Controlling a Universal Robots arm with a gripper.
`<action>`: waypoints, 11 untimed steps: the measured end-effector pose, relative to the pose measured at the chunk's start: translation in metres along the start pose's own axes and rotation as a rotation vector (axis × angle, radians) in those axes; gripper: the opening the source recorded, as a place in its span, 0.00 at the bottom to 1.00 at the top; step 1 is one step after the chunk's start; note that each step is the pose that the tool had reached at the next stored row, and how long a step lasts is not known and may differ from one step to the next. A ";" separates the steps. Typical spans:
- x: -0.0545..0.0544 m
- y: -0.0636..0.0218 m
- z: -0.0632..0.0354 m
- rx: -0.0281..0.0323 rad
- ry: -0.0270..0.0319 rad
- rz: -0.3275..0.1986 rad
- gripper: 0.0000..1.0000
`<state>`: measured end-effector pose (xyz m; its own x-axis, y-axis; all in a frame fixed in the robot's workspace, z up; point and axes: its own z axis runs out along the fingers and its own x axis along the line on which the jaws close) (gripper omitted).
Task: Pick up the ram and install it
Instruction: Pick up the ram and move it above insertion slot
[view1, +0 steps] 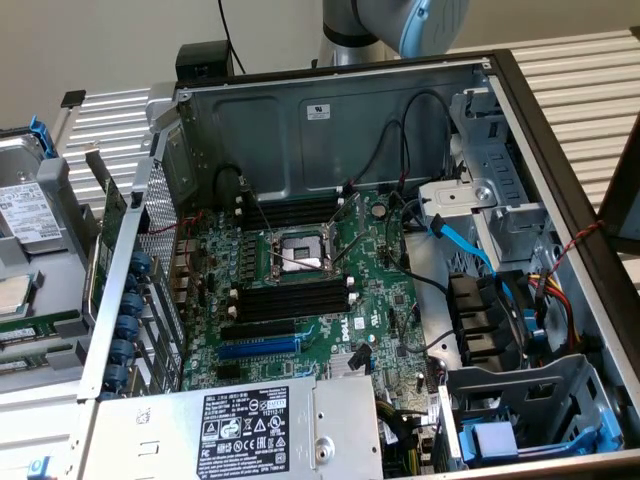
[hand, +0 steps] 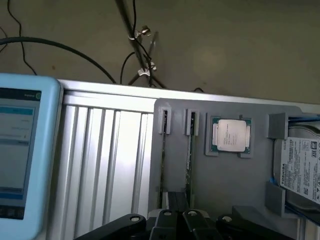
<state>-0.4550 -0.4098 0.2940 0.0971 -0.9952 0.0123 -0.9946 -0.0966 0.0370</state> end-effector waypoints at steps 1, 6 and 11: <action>0.000 0.0000 0.0019 0.0001 0.0003 -0.005 0.11; 0.002 0.0000 0.0097 0.0014 0.0011 -0.024 0.11; 0.005 0.0000 0.0152 0.0128 0.0024 -0.029 0.11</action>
<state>-0.4551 -0.4149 0.2789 0.1257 -0.9920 0.0139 -0.9918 -0.1253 0.0246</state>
